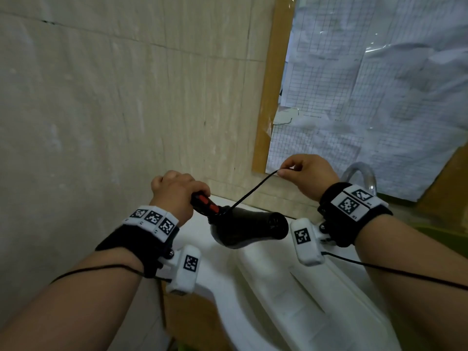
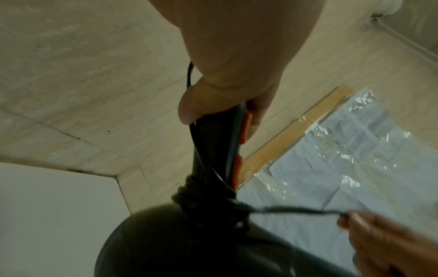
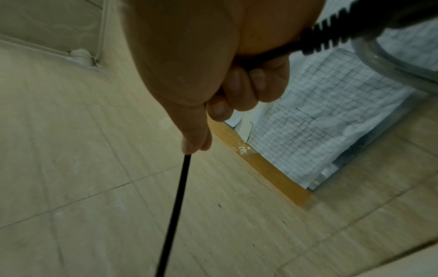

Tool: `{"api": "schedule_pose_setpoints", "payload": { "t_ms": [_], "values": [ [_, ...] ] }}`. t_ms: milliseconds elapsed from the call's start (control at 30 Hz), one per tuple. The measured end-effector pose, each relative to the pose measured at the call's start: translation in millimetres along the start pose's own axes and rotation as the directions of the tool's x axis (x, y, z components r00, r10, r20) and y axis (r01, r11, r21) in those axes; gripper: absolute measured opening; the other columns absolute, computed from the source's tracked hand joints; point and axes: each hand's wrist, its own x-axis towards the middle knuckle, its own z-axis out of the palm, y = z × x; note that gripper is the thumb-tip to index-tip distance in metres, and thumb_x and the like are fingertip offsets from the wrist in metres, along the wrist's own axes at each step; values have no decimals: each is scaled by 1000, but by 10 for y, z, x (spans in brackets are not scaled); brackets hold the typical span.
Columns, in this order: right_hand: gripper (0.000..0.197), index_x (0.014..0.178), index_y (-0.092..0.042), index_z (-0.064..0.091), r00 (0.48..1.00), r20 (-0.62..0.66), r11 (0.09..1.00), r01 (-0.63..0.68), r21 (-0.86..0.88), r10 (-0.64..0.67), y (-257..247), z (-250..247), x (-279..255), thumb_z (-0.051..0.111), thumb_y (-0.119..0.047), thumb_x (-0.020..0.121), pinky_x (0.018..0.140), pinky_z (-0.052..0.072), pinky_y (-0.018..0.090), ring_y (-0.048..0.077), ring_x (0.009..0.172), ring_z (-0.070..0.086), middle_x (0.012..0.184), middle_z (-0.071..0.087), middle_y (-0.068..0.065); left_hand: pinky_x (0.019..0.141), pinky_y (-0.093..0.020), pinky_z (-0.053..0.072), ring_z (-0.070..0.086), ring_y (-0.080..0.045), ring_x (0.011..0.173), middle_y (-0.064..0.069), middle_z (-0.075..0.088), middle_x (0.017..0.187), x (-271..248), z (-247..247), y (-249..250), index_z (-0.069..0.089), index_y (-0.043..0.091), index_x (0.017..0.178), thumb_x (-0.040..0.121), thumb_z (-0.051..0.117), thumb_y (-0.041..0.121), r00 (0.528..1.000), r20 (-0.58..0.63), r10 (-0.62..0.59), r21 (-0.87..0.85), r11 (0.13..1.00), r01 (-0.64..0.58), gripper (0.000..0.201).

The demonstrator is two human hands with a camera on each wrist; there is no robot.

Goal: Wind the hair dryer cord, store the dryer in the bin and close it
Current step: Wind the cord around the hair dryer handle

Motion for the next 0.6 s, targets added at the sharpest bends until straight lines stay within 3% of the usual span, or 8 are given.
{"api": "schedule_pose_setpoints", "payload": {
  "t_ms": [133, 200, 267, 333, 467, 533, 600],
  "values": [
    [11, 81, -20, 68, 998, -12, 998, -63, 27, 64, 153, 13, -22, 64, -31, 84, 57, 38, 14, 3, 64, 50, 69, 56, -9, 100, -36, 32, 45, -16, 104, 16, 61, 94, 50, -132, -107, 57, 58, 82, 75, 65, 14, 992, 53, 115, -228, 968, -100, 45],
    [10, 79, -22, 67, 992, -51, 990, -109, 93, 114, 218, 27, -24, 65, -31, 83, 62, 39, 20, 9, 71, 54, 74, 60, -5, 90, -30, 43, 55, -13, 92, 18, 61, 84, 58, -194, -153, 54, 64, 71, 64, 73, 9, 986, 34, 165, -378, 915, -140, 59],
    [10, 78, -22, 67, 987, -54, 975, -143, 170, 154, 252, 48, -41, 66, -30, 83, 73, 39, 23, 13, 81, 56, 82, 63, -1, 75, -12, 45, 60, 1, 79, 17, 63, 77, 41, -219, -156, 60, 57, 69, 61, 73, -7, 992, 34, 120, -584, 808, -78, 66],
    [11, 82, -19, 70, 984, -36, 962, -160, 222, 172, 262, 79, -69, 66, -29, 83, 77, 38, 24, 12, 86, 56, 86, 64, -1, 64, -3, 45, 61, 9, 67, 20, 68, 68, 19, -233, -115, 64, 43, 71, 61, 71, -16, 994, 84, 67, -766, 642, 22, 60],
    [17, 89, -14, 72, 980, -20, 944, -187, 272, 200, 270, 175, -118, 65, -28, 83, 64, 39, 18, 3, 68, 54, 78, 62, -6, 77, -15, 52, 65, 0, 75, 19, 71, 74, 15, -160, -46, 71, 41, 75, 50, 67, -5, 997, 79, 3, -943, 323, 73, 53],
    [16, 86, -15, 73, 979, -22, 942, -187, 278, 201, 276, 224, -138, 65, -28, 83, 61, 40, 18, 4, 61, 50, 69, 60, -7, 77, -13, 52, 64, 1, 77, 15, 70, 81, 14, -158, -4, 71, 39, 83, 53, 67, -3, 998, 57, -39, -965, 256, 65, 51],
    [17, 86, -17, 73, 982, 5, 951, -186, 248, 191, 254, 251, -179, 64, -30, 84, 51, 39, 9, 3, 59, 47, 69, 60, -6, 72, -18, 50, 60, -4, 79, 9, 63, 89, 9, -158, 42, 63, 38, 91, 63, 69, -4, 996, 32, -85, -965, 259, 53, 50]
  ]
}}
